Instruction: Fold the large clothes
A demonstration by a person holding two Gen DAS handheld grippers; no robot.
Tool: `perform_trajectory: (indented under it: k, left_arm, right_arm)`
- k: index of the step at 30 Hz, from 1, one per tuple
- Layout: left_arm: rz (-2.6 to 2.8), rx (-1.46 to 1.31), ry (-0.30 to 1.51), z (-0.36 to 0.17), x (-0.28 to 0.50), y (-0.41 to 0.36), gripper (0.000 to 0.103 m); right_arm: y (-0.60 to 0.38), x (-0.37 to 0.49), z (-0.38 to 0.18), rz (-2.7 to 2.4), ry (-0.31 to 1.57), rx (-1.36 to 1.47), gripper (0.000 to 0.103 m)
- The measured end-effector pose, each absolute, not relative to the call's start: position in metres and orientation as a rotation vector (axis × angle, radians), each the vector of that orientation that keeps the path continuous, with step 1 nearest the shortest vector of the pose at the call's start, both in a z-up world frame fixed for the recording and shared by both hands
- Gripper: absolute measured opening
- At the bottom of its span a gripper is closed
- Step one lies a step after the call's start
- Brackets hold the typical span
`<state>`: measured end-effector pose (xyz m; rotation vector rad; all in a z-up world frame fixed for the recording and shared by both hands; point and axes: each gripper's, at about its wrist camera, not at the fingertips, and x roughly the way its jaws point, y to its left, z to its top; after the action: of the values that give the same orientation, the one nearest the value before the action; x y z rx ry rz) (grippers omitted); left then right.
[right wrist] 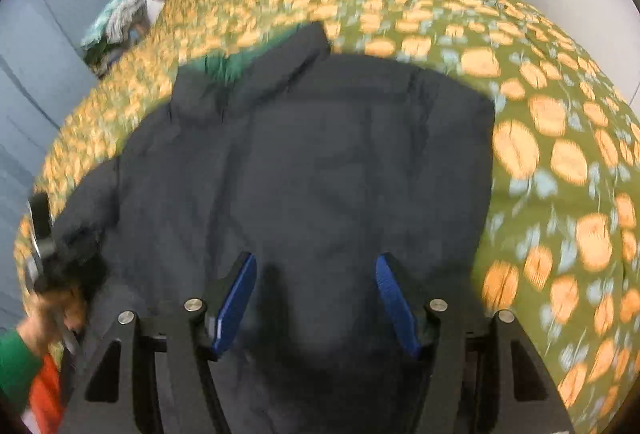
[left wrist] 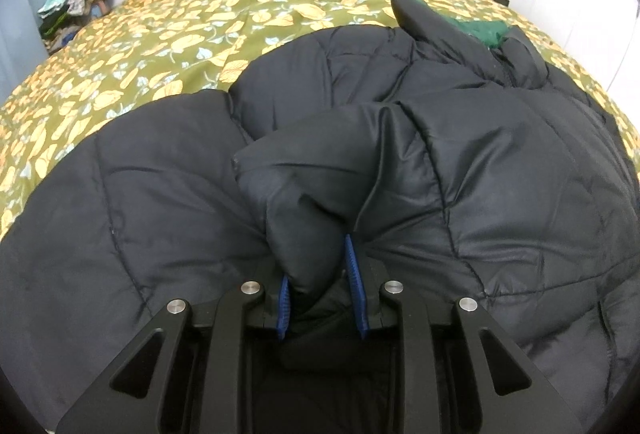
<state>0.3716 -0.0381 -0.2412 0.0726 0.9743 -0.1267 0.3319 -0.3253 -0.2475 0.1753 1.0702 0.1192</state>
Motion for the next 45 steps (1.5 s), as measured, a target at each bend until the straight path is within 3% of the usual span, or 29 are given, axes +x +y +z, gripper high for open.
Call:
perform_trajectory:
  k: [4,7,10,11,19,22,30,31,33,35,38,45]
  left_arm:
    - [-0.093,0.112,1.008,-0.232,0.368,-0.042,0.031]
    - [-0.064,0.111,1.028,-0.217,0.351,-0.038,0.055]
    - [-0.084,0.079,1.019,-0.198,0.310,-0.024,0.078]
    - [-0.093,0.058,1.020,-0.194,0.298,-0.018,0.080]
    - [0.068,-0.265,1.029,-0.174,0.212,0.100,0.080]
    - [0.212,-0.451,0.993,-0.174,0.191,0.163,0.086]
    - [0.515,-0.853,0.909,-0.224,0.182,0.291,0.087]
    - [0.536,-0.880,0.885,-0.228,0.183,0.301,0.085]
    - [0.575,-0.901,0.850,-0.231,0.189,0.311,0.064]
    - [0.607,-0.897,0.836,-0.230,0.193,0.316,0.017]
    - [0.616,-0.857,0.800,-0.213,0.195,0.310,0.007]
    - [0.562,-0.352,0.652,-0.102,0.231,0.237,0.005]
  right_arm:
    - [-0.319,0.332,-0.271,0.081,1.094,0.147,0.064]
    - [-0.311,0.321,-0.255,0.045,1.060,0.131,0.064]
    - [-0.302,0.293,-0.231,0.075,0.992,0.144,0.083]
    - [-0.299,0.282,-0.223,0.083,0.963,0.143,0.088]
    - [-0.251,0.188,-0.198,0.210,0.891,0.172,0.088]
    - [-0.233,0.168,-0.196,0.238,0.889,0.170,0.088]
    - [-0.206,0.140,-0.180,0.285,0.876,0.175,0.088]
    - [-0.203,0.138,-0.179,0.288,0.874,0.168,0.088]
    - [-0.199,0.133,-0.177,0.295,0.876,0.160,0.088]
    - [-0.197,0.129,-0.180,0.297,0.883,0.155,0.088]
    - [-0.194,0.121,-0.186,0.296,0.899,0.149,0.088]
    - [-0.203,0.109,-0.200,0.301,0.922,0.202,0.088]
